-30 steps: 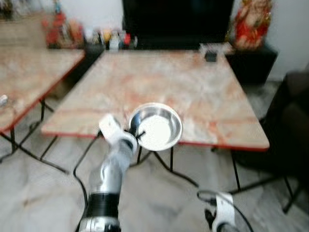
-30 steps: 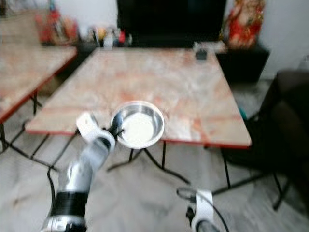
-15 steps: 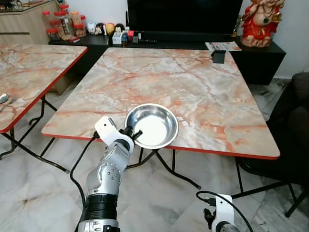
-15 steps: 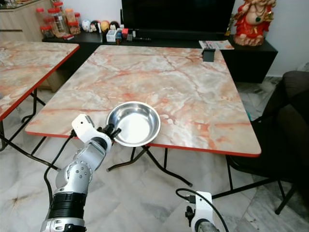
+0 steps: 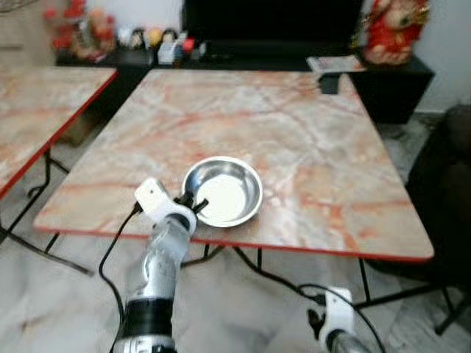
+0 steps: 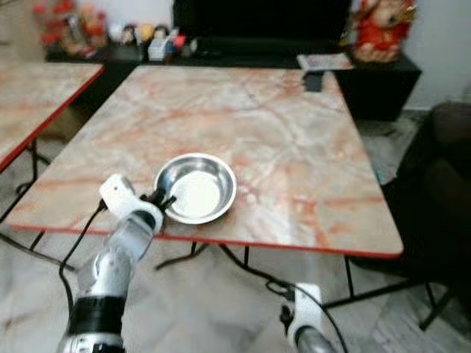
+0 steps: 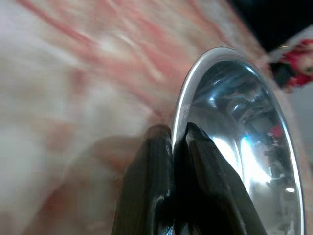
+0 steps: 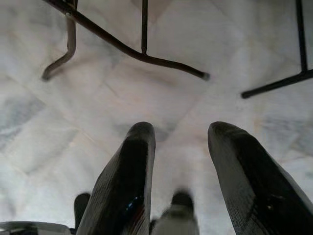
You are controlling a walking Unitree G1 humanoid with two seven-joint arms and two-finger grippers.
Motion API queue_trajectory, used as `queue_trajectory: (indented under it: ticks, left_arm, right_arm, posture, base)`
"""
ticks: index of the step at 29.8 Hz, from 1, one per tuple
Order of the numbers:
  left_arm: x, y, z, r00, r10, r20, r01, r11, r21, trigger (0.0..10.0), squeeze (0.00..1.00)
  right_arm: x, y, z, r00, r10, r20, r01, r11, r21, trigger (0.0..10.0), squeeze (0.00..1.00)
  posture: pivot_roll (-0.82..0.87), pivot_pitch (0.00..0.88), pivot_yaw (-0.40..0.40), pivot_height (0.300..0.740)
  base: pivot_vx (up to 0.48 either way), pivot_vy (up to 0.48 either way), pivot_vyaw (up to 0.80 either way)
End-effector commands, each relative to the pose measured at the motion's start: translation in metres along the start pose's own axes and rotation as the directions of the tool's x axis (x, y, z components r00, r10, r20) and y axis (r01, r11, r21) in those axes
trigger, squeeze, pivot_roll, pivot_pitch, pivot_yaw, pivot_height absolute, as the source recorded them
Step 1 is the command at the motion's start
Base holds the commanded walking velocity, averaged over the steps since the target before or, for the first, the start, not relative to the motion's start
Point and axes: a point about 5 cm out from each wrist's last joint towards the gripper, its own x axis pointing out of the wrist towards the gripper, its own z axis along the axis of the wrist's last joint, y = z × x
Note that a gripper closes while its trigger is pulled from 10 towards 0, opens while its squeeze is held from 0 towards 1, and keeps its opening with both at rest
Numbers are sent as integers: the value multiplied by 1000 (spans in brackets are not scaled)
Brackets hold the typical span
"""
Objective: Setting the table
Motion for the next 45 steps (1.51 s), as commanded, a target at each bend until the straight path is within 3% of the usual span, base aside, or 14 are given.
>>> queue_trajectory:
  ticks: [1,26,40,45]
  left_arm:
    - [-1,-8,2,1000,-27,12,27,1000,10,10000,0]
    - [-1,-11,0,998,-57,-1,57,998,37,10000,0]
    - [-1,-12,-14,994,-71,-82,77,995,71,10000,0]
    - [0,-23,-27,981,-116,-158,124,991,44,10000,0]
  right_arm:
    - [0,-4,2,1000,-13,3,13,1000,1,10000,0]
    - [0,-3,2,1000,-10,6,10,1000,-1,10000,0]
    - [0,-3,0,1000,-12,1,12,1000,-6,10000,0]
    - [-1,-3,-1,1000,-10,-2,10,1000,-9,10000,0]
  posture:
    - [16,0,-3,732]
    - [15,0,-1,732]
    - [17,0,0,732]
    - [16,0,0,732]
  base:
    - [300,0,0]
    - [302,0,0]
    - [43,0,0]
    - [0,0,0]
